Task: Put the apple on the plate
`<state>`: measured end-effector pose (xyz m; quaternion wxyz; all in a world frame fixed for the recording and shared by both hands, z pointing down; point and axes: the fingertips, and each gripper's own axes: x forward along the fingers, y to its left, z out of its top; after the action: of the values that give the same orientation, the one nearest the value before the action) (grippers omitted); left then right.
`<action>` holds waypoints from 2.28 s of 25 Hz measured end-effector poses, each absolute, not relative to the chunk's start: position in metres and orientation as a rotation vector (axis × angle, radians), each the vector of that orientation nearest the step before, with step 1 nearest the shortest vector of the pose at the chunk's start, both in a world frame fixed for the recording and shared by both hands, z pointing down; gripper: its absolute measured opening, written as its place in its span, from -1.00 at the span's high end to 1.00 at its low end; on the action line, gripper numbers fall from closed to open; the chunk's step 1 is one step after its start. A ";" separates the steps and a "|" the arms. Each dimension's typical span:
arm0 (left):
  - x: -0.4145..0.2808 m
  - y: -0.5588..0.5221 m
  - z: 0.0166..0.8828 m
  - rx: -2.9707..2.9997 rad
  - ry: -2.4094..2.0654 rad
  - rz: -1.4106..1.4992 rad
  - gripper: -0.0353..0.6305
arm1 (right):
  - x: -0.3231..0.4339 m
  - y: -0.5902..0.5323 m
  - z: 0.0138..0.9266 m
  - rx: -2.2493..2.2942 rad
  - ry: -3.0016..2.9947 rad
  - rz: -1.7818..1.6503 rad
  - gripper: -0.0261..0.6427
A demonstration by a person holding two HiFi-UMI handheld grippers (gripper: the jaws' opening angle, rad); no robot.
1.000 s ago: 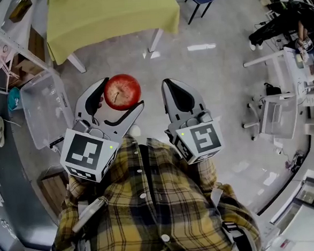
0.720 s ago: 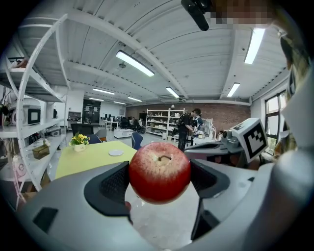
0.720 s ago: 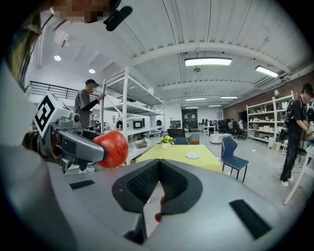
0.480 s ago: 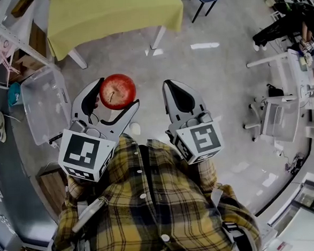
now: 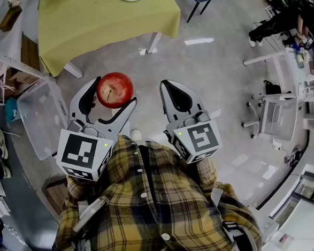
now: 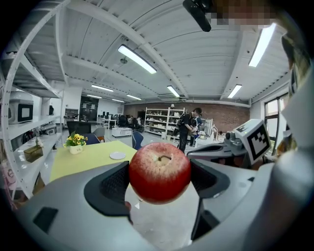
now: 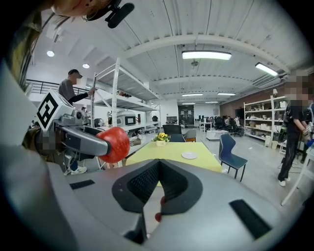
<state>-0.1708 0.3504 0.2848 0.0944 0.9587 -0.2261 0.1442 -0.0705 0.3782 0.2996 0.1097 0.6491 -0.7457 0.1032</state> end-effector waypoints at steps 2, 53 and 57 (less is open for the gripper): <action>-0.168 0.329 0.285 2.844 -0.661 0.428 -0.30 | -0.068 0.357 0.300 1.911 -2.166 0.324 0.93; -0.006 0.038 0.284 2.787 -0.789 0.410 -0.30 | 0.107 0.066 0.303 1.807 -2.221 0.317 0.93; 0.017 0.033 0.287 2.765 -0.838 0.415 -0.30 | 0.132 0.057 0.307 1.778 -2.212 0.348 0.93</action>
<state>0.0166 0.0326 0.2874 0.1113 0.9414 -0.2853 0.1413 0.1324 0.0571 0.3071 0.1407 0.6158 -0.7658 0.1205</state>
